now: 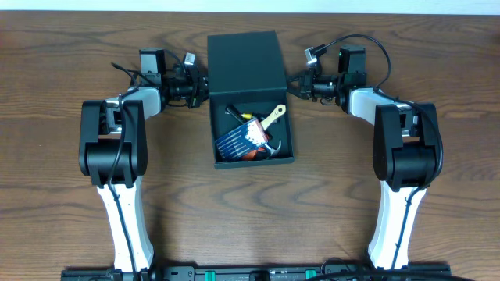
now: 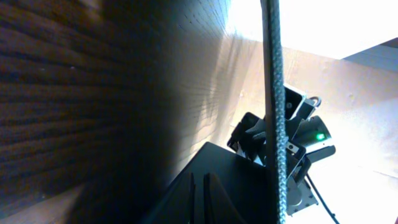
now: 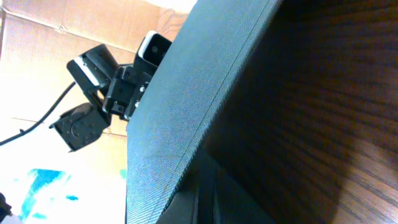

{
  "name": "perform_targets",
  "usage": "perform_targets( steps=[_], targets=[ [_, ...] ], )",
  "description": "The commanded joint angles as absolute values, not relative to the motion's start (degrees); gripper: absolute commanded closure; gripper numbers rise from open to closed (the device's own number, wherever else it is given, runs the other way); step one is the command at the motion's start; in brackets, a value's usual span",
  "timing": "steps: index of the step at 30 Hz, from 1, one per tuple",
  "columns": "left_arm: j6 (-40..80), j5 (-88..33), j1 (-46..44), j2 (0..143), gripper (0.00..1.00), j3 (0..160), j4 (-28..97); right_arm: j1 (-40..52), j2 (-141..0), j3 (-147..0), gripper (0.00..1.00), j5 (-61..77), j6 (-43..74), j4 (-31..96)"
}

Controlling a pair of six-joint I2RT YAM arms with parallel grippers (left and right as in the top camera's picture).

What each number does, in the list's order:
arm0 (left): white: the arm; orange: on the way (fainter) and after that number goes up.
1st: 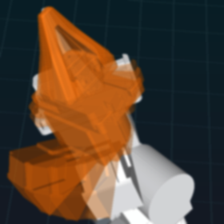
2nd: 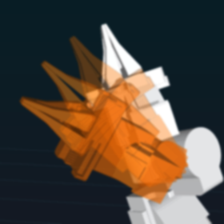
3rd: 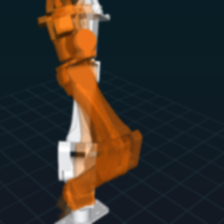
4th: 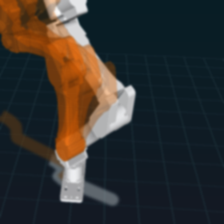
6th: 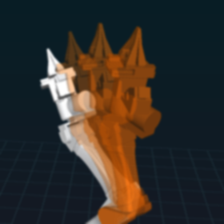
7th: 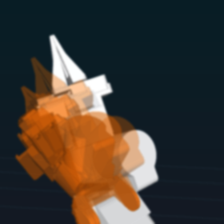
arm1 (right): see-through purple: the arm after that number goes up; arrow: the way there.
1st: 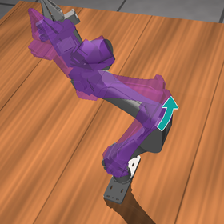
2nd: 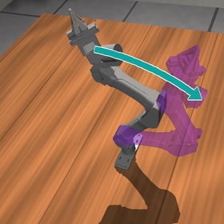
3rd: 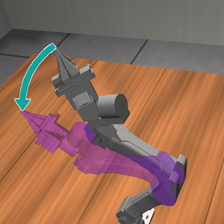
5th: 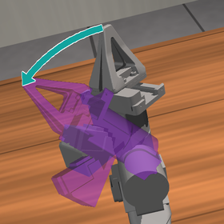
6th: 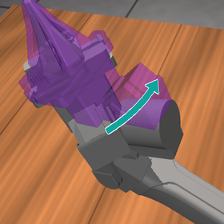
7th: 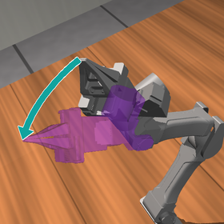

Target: Pack container

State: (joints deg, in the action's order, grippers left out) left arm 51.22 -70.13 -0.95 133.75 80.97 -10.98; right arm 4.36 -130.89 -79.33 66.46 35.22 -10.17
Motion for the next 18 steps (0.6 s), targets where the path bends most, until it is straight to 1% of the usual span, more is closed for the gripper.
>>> perform_targets(
  steps=[1, 18],
  targets=[
    [51.5, -71.6, -1.2, 133.7, 0.94, 81.8, -12.1, 5.7, -131.5, -79.4, 0.99, 71.0, 32.6, -10.5],
    [51.3, -74.4, -1.2, 133.7, 0.95, 83.2, -19.7, 5.7, -131.5, -79.4, 0.99, 71.1, 31.0, -14.7]
  ],
)
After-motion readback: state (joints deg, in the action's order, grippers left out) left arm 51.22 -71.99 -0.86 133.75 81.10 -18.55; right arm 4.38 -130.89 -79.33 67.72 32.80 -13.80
